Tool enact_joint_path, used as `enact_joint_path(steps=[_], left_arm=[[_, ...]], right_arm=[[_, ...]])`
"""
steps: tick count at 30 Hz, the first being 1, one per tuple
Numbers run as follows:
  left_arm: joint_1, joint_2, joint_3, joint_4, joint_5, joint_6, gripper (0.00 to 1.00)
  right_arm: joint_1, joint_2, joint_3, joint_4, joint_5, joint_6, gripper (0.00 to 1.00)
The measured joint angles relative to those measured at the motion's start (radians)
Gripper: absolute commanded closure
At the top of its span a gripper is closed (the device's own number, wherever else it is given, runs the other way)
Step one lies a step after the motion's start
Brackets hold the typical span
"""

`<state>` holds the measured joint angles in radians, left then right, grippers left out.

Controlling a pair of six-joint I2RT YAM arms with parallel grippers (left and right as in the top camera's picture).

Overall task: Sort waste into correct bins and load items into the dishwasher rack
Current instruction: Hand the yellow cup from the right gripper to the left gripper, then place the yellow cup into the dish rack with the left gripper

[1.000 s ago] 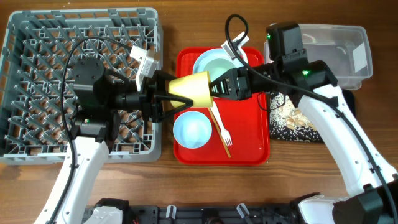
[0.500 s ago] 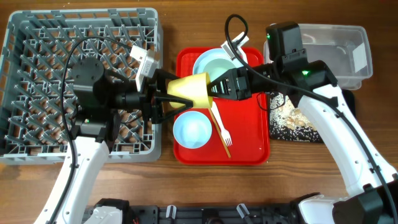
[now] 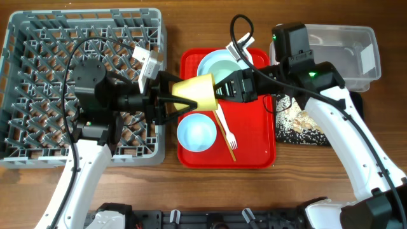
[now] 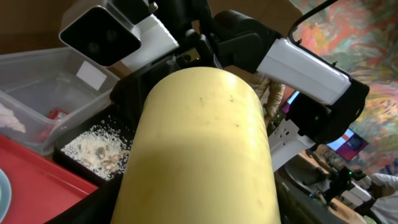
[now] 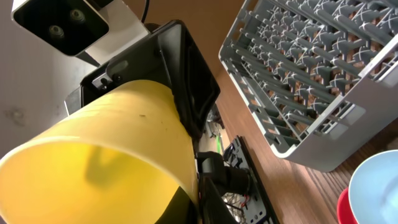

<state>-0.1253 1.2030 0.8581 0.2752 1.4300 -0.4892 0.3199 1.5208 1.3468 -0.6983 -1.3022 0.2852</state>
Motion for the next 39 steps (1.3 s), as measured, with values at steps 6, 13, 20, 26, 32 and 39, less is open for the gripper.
enact_joint_path(steps=[6,13,20,26,32,39], left_arm=[[0.001,0.002,0.0,0.001,-0.002,-0.003,0.49],[0.001,0.002,0.0,0.002,-0.003,-0.002,0.57],[0.008,0.005,0.003,-0.118,-0.063,0.016,0.76],[0.074,0.012,0.007,-0.433,-0.301,0.113,0.92],[0.19,0.009,0.01,-0.652,-0.542,0.159,0.96],[0.378,-0.039,0.05,-1.015,-0.8,0.173,0.96]], right_arm=[[0.0,0.0,0.0,0.0,0.0,-0.003,0.95],[0.0,0.0,0.0,0.0,0.001,-0.003,0.82],[0.0,0.0,0.0,-0.013,0.085,0.019,0.72],[-0.04,0.001,0.0,-0.065,0.304,0.058,0.71],[-0.129,0.001,0.0,-0.182,0.534,0.068,0.72],[-0.151,0.0,0.0,-0.286,0.703,0.032,0.71]])
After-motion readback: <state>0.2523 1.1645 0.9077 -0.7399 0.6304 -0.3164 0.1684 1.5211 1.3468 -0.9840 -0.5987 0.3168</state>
